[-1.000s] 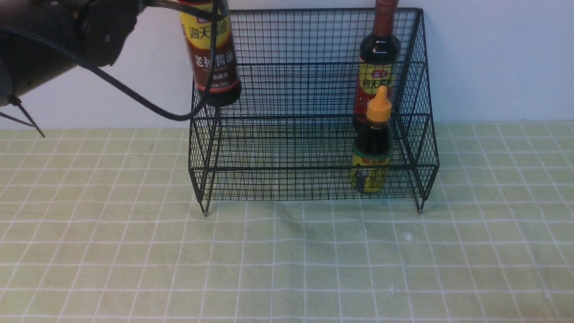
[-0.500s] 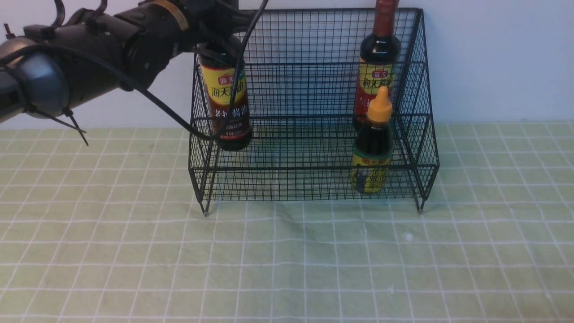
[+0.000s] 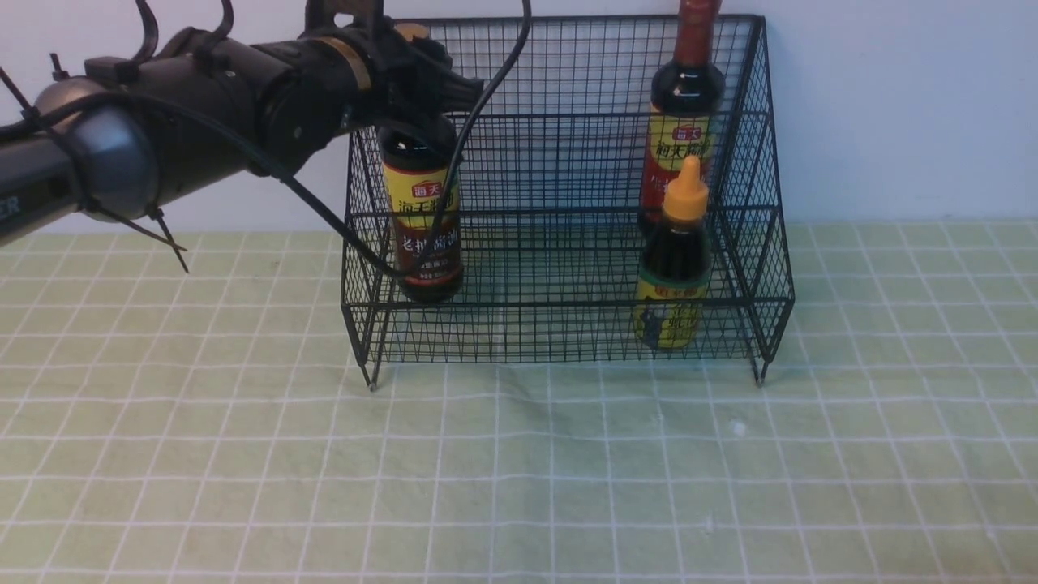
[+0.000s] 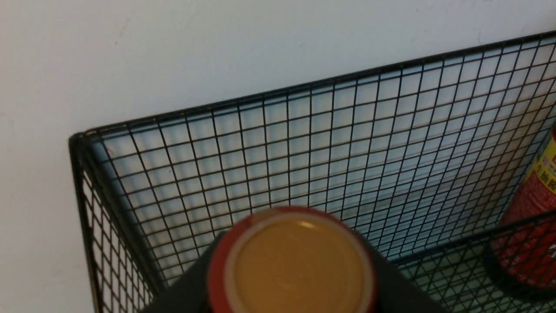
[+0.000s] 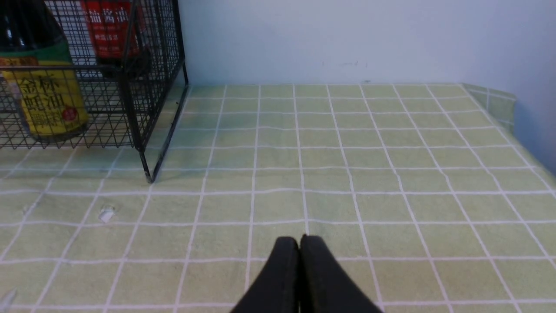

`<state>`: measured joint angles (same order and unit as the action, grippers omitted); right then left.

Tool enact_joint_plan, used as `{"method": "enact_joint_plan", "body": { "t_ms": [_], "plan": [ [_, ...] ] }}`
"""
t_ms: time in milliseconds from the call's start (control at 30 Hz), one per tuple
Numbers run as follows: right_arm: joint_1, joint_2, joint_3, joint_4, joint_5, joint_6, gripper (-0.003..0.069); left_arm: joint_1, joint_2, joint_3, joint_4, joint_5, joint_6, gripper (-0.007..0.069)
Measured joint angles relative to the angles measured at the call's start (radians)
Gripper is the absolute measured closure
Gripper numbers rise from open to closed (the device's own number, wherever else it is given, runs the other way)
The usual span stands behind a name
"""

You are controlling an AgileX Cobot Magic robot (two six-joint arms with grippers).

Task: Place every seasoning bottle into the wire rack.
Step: Use the left arm to put the condiment bottle back on the shelf

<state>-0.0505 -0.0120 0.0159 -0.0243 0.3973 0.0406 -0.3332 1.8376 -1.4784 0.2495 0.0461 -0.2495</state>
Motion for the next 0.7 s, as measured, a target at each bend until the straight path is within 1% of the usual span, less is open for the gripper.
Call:
{"method": "enact_joint_plan", "body": {
  "t_ms": [100,133,267,467,500,567,700],
  "plan": [
    [0.000,0.000,0.000,0.000,0.000,0.000,0.0673,-0.002,-0.011,-0.003,0.001,-0.001,0.001,0.0282],
    [0.000,0.000,0.000,0.000,0.000,0.000,0.0673,-0.008,-0.019,-0.003,0.001,0.002,0.001,0.0241],
    [0.000,0.000,0.000,0.000,0.000,0.000,0.0673,-0.022,-0.046,-0.003,0.001,0.040,0.001,0.0199],
    [0.000,0.000,0.000,0.000,0.000,0.000,0.0673,-0.028,-0.102,-0.005,0.001,0.166,0.002,0.0197],
    [0.000,0.000,0.000,0.000,0.000,0.000,0.0673,-0.028,-0.122,-0.006,0.001,0.215,0.002,0.0197],
    [0.000,0.000,0.000,0.001,0.000,0.000,0.0673,-0.028,-0.144,-0.006,0.001,0.263,0.002,0.0197],
    [0.000,0.000,0.000,0.001,0.000,0.000,0.0673,-0.028,-0.205,-0.007,0.006,0.376,0.002,0.0230]
  ]
}}
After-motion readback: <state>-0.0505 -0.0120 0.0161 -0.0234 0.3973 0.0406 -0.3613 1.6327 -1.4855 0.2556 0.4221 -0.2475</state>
